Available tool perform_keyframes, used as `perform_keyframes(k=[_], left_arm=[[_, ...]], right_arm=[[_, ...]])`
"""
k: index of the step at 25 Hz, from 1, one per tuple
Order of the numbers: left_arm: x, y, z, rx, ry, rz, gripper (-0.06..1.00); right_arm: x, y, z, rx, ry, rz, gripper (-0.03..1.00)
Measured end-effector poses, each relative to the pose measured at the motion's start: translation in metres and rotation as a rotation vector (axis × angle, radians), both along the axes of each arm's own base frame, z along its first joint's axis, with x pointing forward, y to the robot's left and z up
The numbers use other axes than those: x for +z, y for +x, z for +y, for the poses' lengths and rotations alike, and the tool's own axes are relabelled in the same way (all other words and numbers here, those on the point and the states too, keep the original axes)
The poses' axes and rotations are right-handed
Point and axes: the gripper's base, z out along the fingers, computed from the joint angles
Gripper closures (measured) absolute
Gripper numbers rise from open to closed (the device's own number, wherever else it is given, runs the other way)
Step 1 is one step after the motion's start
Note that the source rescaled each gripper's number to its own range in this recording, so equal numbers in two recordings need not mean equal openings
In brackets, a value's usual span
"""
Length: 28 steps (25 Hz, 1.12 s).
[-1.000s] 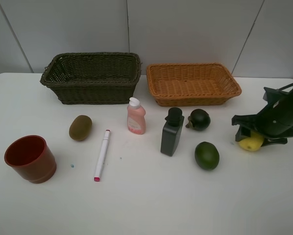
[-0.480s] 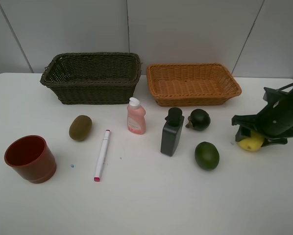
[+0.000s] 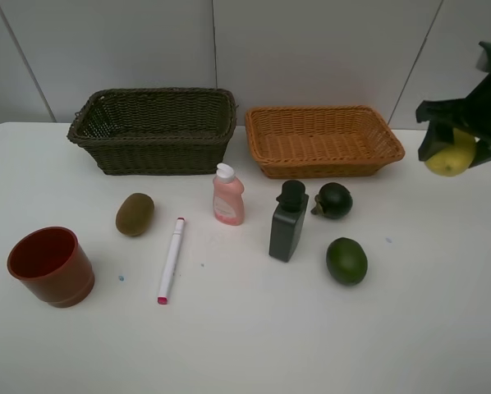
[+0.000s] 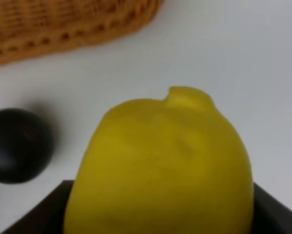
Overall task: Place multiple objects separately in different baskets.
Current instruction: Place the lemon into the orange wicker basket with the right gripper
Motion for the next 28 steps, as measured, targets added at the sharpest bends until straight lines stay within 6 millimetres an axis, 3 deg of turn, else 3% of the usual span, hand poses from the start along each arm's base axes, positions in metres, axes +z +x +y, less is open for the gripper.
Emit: perform_keyframes(k=[4, 7, 9, 12, 18, 23, 28], left_arm=[[0.0, 0.0, 0.0, 0.0, 0.0, 0.0, -0.06], [0.0, 0.0, 0.0, 0.0, 0.0, 0.0, -0.06], [0.0, 0.0, 0.0, 0.0, 0.0, 0.0, -0.06], [0.0, 0.0, 0.0, 0.0, 0.0, 0.0, -0.06], [0.0, 0.0, 0.0, 0.0, 0.0, 0.0, -0.06], [0.0, 0.0, 0.0, 0.0, 0.0, 0.0, -0.06], [0.0, 0.0, 0.0, 0.0, 0.0, 0.0, -0.06]], right_arm=[[0.05, 0.024, 0.019, 0.083, -0.055, -0.131, 0.51], [0.064, 0.046, 0.034, 0.119, -0.054, -0.185, 0.51], [0.06, 0.061, 0.041, 0.136, -0.055, -0.185, 0.51], [0.04, 0.085, 0.05, 0.153, -0.057, -0.149, 0.51], [-0.033, 0.123, 0.056, 0.169, -0.088, -0.012, 0.51], [-0.08, 0.139, 0.057, 0.186, -0.11, 0.023, 0.51], [-0.108, 0.146, 0.058, 0.193, -0.109, 0.041, 0.51]])
